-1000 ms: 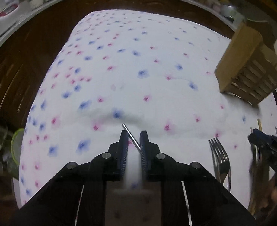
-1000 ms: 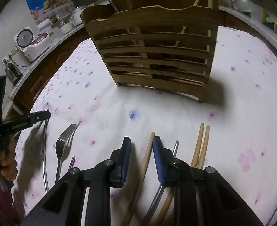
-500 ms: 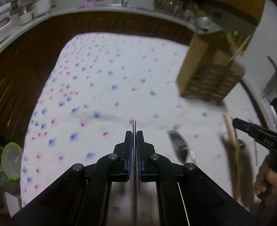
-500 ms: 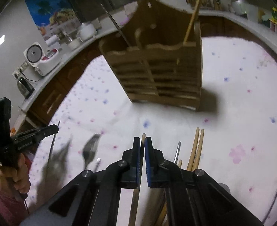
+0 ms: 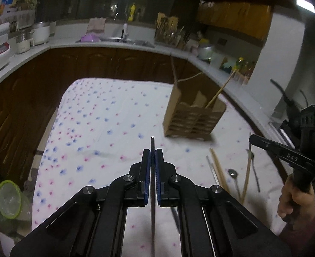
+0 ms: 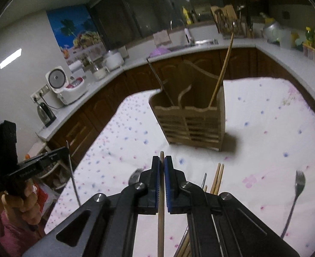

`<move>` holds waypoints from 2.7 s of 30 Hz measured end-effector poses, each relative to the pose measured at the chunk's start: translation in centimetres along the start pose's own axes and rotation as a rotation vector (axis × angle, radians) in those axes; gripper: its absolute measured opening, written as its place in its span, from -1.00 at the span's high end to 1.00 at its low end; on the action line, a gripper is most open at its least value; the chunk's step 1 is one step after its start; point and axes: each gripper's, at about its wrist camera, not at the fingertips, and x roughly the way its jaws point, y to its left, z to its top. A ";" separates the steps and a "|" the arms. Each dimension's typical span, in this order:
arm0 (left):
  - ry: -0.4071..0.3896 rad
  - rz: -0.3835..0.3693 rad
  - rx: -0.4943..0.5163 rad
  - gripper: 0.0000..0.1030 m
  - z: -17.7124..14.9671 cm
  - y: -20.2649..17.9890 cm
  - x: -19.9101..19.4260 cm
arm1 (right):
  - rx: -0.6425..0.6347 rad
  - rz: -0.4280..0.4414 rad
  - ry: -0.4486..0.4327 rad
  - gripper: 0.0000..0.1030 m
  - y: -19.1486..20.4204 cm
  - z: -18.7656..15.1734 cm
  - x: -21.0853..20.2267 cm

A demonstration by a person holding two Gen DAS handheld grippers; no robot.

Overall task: Organize utensils
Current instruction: 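Lift both held chopsticks and carry them over the wooden holder, then lower the chopsticks into the holder and open both tools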

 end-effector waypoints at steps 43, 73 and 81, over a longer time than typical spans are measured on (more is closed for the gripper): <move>-0.285 -0.067 -0.009 0.94 10.5 -3.6 -1.6 | -0.035 -0.055 -0.293 0.92 -0.3 9.2 -6.6; -0.325 0.036 -0.057 0.94 16.5 -5.9 14.5 | 0.060 -0.154 -0.321 0.92 -8.0 14.6 1.4; -0.260 0.053 -0.056 0.94 14.5 -5.2 16.5 | 0.075 -0.162 -0.274 0.92 -8.7 12.9 3.1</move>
